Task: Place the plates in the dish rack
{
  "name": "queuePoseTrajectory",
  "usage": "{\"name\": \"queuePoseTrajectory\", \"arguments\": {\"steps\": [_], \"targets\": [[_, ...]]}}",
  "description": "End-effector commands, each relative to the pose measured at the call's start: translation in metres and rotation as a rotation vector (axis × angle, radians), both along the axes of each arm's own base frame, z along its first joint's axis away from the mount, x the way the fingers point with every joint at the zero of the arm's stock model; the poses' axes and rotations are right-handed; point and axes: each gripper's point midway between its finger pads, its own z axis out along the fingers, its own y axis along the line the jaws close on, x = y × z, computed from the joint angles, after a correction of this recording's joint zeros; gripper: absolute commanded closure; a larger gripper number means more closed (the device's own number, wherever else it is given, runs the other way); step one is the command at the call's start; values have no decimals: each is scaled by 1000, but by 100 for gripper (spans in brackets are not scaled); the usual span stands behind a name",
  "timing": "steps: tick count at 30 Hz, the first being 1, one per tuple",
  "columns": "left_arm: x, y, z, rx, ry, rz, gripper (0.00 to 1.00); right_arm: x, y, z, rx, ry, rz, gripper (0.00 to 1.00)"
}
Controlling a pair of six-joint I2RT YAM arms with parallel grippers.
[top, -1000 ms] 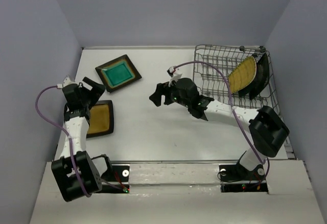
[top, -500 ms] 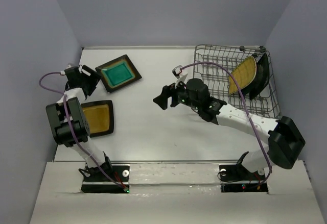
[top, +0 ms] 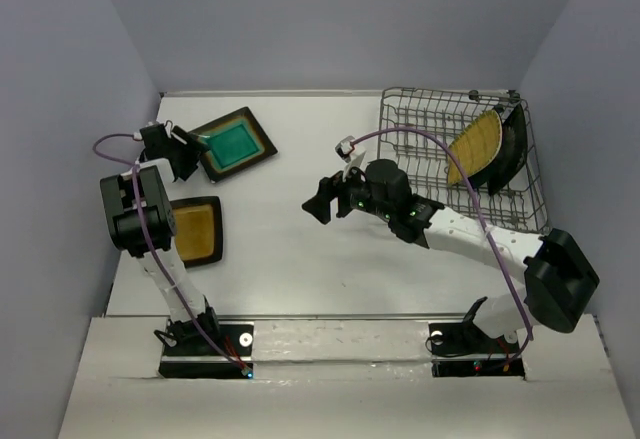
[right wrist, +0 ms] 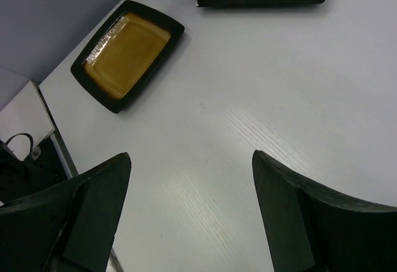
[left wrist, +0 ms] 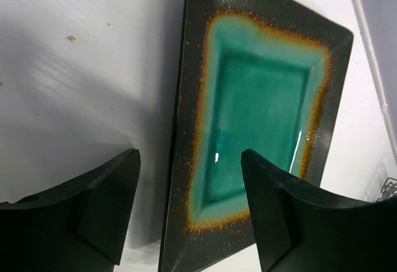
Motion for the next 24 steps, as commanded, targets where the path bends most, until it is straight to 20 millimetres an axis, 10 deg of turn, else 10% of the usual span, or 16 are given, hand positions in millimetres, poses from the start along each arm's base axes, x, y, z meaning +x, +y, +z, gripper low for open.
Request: {"name": "queuePoseTrajectory", "arguments": {"steps": [1,6,14,24], "targets": [[21,-6,10,6,-50,-14,25,-3,2,23,55,-68,26,16],[29,-14,-3,6,-38,-31,30,-2,0,18,50,-63,12,16],[26,-23,-9,-30,-75,-25,89,4,1,12,41,-56,-11,16],[21,-36,72,-4,-260,-39,94,13,-6,14,69,-12,-106,16]]}}
